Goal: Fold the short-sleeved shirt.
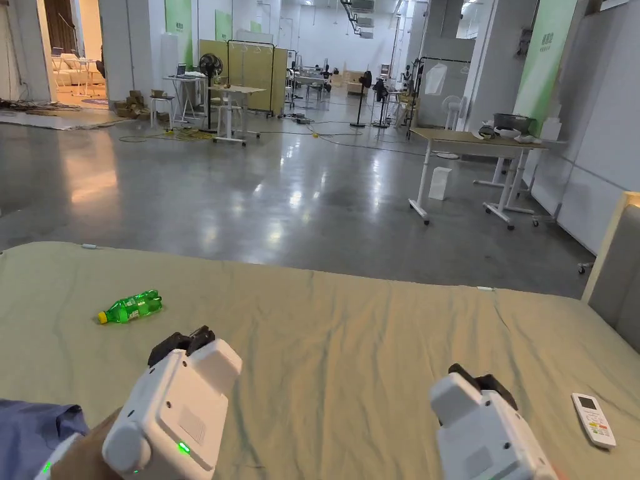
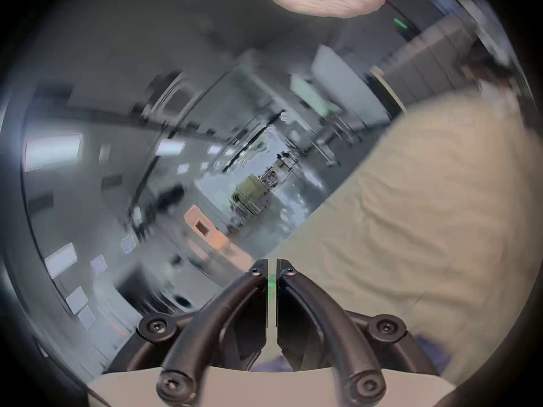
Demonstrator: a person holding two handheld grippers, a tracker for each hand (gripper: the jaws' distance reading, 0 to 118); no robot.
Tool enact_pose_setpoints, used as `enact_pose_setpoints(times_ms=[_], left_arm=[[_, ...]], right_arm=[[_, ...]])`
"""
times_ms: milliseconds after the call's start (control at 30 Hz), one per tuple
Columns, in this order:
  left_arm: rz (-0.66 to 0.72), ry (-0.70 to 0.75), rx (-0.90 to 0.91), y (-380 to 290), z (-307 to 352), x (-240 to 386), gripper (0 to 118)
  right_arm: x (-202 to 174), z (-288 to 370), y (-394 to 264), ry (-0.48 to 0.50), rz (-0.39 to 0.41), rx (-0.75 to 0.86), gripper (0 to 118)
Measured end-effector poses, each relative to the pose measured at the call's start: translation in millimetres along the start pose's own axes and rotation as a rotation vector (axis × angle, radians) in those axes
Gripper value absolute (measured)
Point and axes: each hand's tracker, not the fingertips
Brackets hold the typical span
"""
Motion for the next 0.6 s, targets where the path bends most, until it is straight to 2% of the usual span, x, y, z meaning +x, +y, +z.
enact_pose_setpoints(times_ms=[33, 133, 200, 233, 267, 300, 367, 467, 500, 567, 600], left_arm=[[-0.066, 0.005, 0.013, -2, 1, 4, 5], [-0.169, -0.010, 0.035, -10, 2, 12, 5], [-0.128, -0.015, 0.039, -11, 5, 12, 5], [-0.057, -0.028, 0.031, -11, 7, 11, 5], [0.033, -0.032, 0.024, -21, 1, 10, 5], [0.150, -0.040, 0.011, -21, 0, 6, 5], [0.422, -0.052, -0.035, -23, -2, -5, 5], [0.949, -0.107, -0.077, -29, -3, -27, 5], [1.062, -0.096, -0.082, -34, -3, -30, 5], [1.144, -0.046, -0.074, -38, -4, -32, 5], [1.174, -0.047, -0.052, -40, -3, -33, 5]], right_arm=[[-7, 1, 0, -0.004, 0.076, 0.006, 0], [-13, -9, -7, 0.029, 0.034, 0.002, 0], [-15, -12, -12, 0.018, 0.023, -0.003, 0], [-15, -13, -11, 0.009, 0.016, -0.010, 0], [-13, -14, -10, 0.011, -0.036, -0.018, 0], [-10, -14, -9, 0.023, -0.122, -0.022, 0], [-1, -17, -12, 0.032, -0.343, -0.057, 0], [12, -15, -19, 0.005, -0.690, -0.075, 0], [14, -15, -23, 0.008, -0.788, -0.088, 0], [17, -17, -33, 0.028, -1.022, -0.130, 0], [18, -3, -32, 0.043, -1.166, -0.191, 0]])
